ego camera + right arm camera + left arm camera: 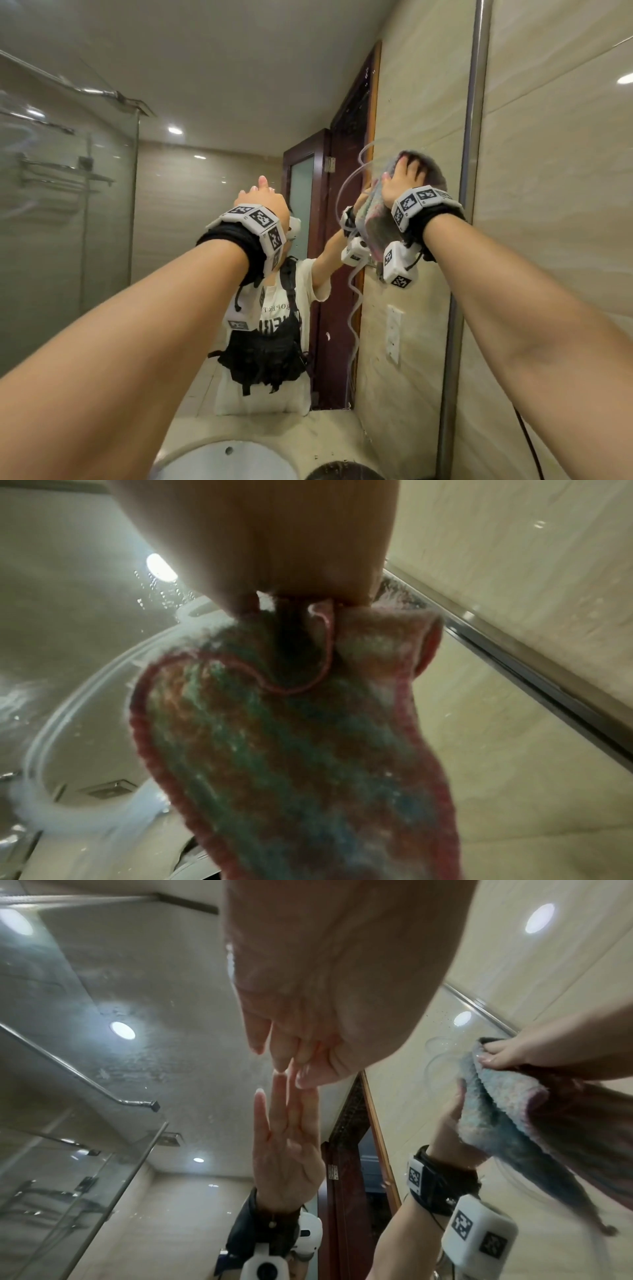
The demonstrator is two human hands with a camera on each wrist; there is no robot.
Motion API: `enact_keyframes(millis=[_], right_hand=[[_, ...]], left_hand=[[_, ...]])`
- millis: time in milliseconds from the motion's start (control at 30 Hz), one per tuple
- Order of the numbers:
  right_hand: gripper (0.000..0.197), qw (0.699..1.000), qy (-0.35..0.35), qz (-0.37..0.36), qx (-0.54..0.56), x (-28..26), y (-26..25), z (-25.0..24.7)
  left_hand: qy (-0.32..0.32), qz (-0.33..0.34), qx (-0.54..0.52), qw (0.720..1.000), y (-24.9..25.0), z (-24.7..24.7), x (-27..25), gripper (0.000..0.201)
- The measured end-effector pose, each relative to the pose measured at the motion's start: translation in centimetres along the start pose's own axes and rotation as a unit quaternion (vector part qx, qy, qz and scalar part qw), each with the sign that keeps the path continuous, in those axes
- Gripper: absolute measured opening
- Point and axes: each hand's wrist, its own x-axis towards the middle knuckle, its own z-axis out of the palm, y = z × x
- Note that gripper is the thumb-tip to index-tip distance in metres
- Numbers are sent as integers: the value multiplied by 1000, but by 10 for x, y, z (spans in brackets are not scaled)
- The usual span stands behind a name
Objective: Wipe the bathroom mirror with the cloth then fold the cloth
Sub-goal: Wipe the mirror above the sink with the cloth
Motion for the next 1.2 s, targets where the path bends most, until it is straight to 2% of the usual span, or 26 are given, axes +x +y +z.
enact_keyframes(millis=[133,233,400,533,700,800,900,1033,1100,1200], right_hand=[[59,1000,18,-11,-9,6,-5,5],[57,998,39,-37,-17,14,-9,6],[57,984,29,-162,-62,13,-24,5],[61,946,-15,-305,-104,-15,-38,23],[59,938,-60,-335,-66,-37,-37,38],[60,948,-63,-309,-44,-31,-36,29],[61,981,-87,-172,7,-13,-22,12],[63,999,-39,-18,-29,-4,24,6],[65,999,-29,16,-37,-9,42,12],[65,995,-15,26,-93,-15,49,14]], left_hand=[[19,-20,-1,1000,3,12,8,51],[8,-11,13,1000,8,8,10,47],[9,-13,21,1000,10,2,8,42],[24,-13,27,999,9,7,8,47],[33,-16,39,999,10,10,8,46],[38,-14,44,998,8,12,8,46],[24,-12,40,999,6,13,9,53],[26,-11,43,999,5,15,10,57],[31,-18,44,998,6,16,10,58],[47,-23,47,998,8,19,12,55]])
